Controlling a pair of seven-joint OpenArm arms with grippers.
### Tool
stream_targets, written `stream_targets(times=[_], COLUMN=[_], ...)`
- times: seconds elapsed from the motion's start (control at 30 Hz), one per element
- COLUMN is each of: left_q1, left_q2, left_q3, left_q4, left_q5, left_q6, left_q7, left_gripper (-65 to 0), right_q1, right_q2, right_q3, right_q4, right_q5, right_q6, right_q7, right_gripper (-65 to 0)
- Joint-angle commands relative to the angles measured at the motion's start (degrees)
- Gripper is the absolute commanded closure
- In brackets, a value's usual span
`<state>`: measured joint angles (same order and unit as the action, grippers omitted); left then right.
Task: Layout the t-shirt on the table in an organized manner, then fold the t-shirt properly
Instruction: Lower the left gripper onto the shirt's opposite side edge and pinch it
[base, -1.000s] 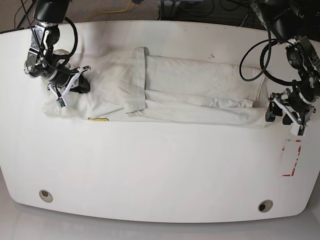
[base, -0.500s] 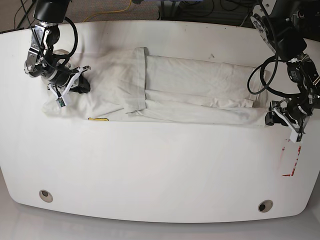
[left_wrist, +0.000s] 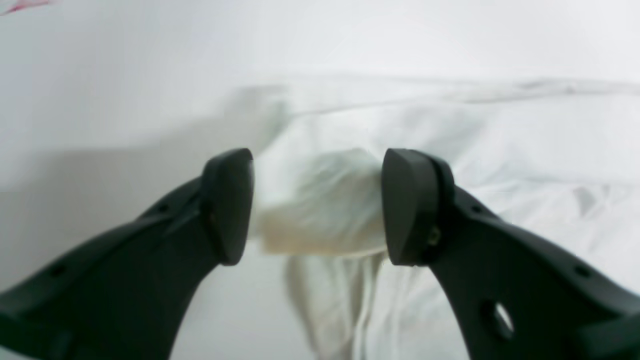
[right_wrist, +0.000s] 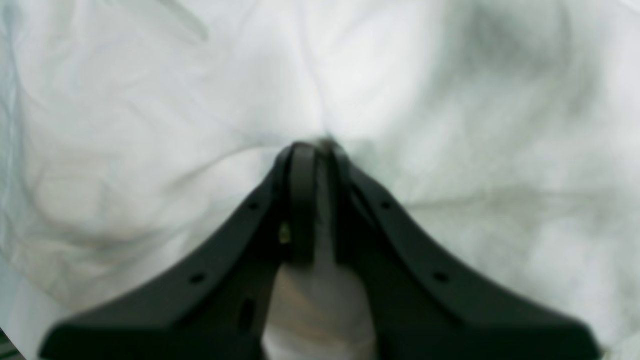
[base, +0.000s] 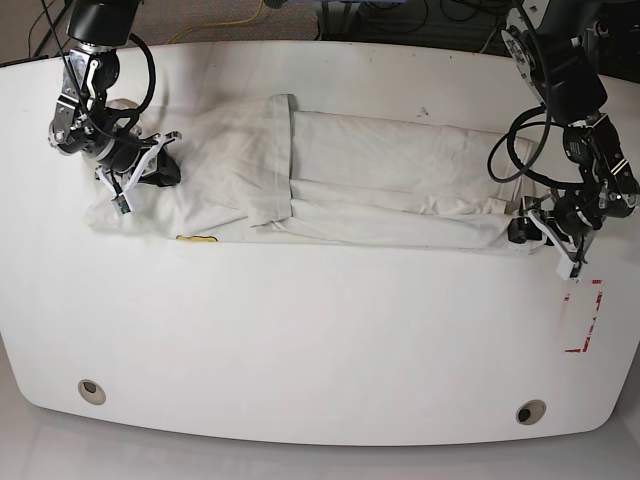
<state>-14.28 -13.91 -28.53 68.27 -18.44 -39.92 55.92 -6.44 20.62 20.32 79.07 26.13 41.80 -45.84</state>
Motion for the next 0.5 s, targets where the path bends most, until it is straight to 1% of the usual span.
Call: stream_targets(times=[0.0, 0.07, 0.13, 0.17, 0.2, 0.23, 0.33, 0.4, 0.47], left_q1=[-1.32, -1.15, -1.15, -1.15, -1.15, -1.23, -1.32, -1.32, -1.32], left_q2=[-1.16, -1.16, -1.16, -1.16, -1.16, -1.16, -1.16, -1.16, -1.16], left_q3=[0.36, 0.45, 0.45, 0.27, 0.27, 0.27, 0.36, 0.45, 0.45], left_q4=[0.87, 1.14, 1.14, 1.14, 1.14, 1.14, 1.14, 1.14, 1.14], left_q5=[-1.04, -1.12, -1.12, -1.12, -1.12, -1.12, -1.04, -0.95, -0.95], left_q6=[-0.08, -0.08, -0.08, -0.08, -0.08, -0.08, -0.08, -0.08, -0.08], left_q7=[-1.28, -1.28, -1.37, -1.46, -1.46, -1.46, -1.46, -1.46, -1.46], left_gripper=[-37.8, -36.5, -31.2, -26.5, -23.2, -16.9, -4.2, -1.0, -1.5], right_q1=[-0.90, -0.90, -0.90, -0.90, -0.90, -0.90, -0.90, -0.90, -0.90], right_q2=[0.70, 0.70, 0.70, 0.70, 0.70, 0.70, 0.70, 0.70, 0.61], right_q3=[0.12, 0.12, 0.12, 0.12, 0.12, 0.12, 0.12, 0.12, 0.12], right_q4=[-0.61, -0.61, -0.61, -0.61, -0.61, -0.61, -0.61, -0.61, -0.61], right_q5=[-5.34, -5.34, -5.34, -5.34, -5.34, -5.34, -5.34, -5.34, -5.34], right_q6=[-1.80, -1.80, -1.80, -1.80, -1.80, -1.80, -1.80, -1.80, -1.80], right_q7=[-5.89, -5.89, -5.89, -5.89, -5.89, -5.89, -5.89, -5.89, -5.89], right_gripper=[-5.1, -5.1, -5.1, -5.1, -5.1, -5.1, -5.1, -5.1, -5.1])
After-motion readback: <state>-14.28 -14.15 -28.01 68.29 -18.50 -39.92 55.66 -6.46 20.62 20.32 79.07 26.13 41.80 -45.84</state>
